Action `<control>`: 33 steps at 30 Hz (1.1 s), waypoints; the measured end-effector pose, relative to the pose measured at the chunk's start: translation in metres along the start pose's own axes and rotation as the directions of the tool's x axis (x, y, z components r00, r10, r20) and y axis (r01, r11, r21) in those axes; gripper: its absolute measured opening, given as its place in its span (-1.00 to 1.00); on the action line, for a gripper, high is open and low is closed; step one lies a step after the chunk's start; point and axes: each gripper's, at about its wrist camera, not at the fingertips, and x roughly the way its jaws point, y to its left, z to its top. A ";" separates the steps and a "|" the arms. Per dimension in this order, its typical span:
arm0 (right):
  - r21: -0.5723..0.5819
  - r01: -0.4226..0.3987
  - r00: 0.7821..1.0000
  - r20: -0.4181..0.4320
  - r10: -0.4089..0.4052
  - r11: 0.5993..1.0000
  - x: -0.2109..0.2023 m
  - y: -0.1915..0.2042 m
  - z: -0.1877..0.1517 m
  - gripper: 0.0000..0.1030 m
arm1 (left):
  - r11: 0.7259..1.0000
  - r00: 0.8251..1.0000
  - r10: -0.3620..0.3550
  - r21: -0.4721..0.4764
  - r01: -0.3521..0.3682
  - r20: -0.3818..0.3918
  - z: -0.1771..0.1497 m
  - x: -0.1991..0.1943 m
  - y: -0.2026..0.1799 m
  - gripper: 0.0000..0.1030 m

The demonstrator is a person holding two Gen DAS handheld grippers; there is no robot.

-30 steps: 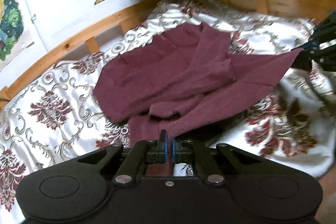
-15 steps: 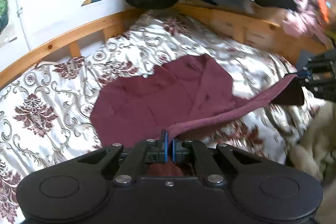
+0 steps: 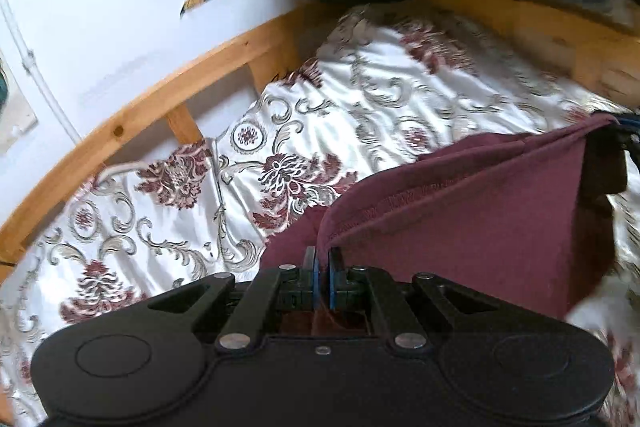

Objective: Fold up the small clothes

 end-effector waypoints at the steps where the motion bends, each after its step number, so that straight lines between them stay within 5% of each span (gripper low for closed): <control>1: 0.008 -0.002 1.000 -0.002 0.002 1.000 0.012 -0.003 -0.002 -0.88 | 1.000 1.000 -0.009 -0.016 0.009 -0.005 0.002 0.013 0.005 -0.92; 8: 0.033 -0.016 1.000 -0.017 0.017 0.999 0.091 -0.011 -0.035 -0.88 | 0.994 0.995 -0.030 -0.107 0.020 -0.092 0.004 0.109 0.018 -0.91; 15: 0.108 -0.066 0.993 -0.086 0.075 0.992 0.125 -0.020 -0.071 -0.85 | 0.984 0.987 -0.061 -0.172 0.036 -0.146 -0.009 0.169 0.019 -0.90; 19: 0.173 -0.068 0.992 -0.088 0.085 0.983 0.126 -0.032 -0.078 -0.18 | 0.977 0.986 -0.067 -0.212 0.034 -0.150 -0.015 0.184 0.019 -0.83; 22: 0.225 -0.086 0.991 -0.080 0.107 0.971 0.120 -0.041 -0.078 0.08 | 0.967 0.988 -0.043 -0.256 0.004 -0.146 -0.019 0.186 0.025 -0.44; 24: 0.265 -0.100 0.990 -0.070 0.122 0.959 0.117 -0.047 -0.078 0.37 | 0.951 0.990 -0.056 -0.309 0.013 -0.132 -0.023 0.183 0.035 0.04; 30: 0.294 -0.168 0.979 -0.059 0.193 0.941 0.113 -0.047 -0.072 0.87 | 0.912 0.998 -0.065 -0.406 0.063 0.011 -0.037 0.143 0.065 0.89; 33: 0.264 -0.198 0.972 -0.071 0.224 0.944 0.110 -0.039 -0.072 0.98 | 0.895 0.995 -0.043 -0.439 0.079 0.091 -0.054 0.119 0.075 0.99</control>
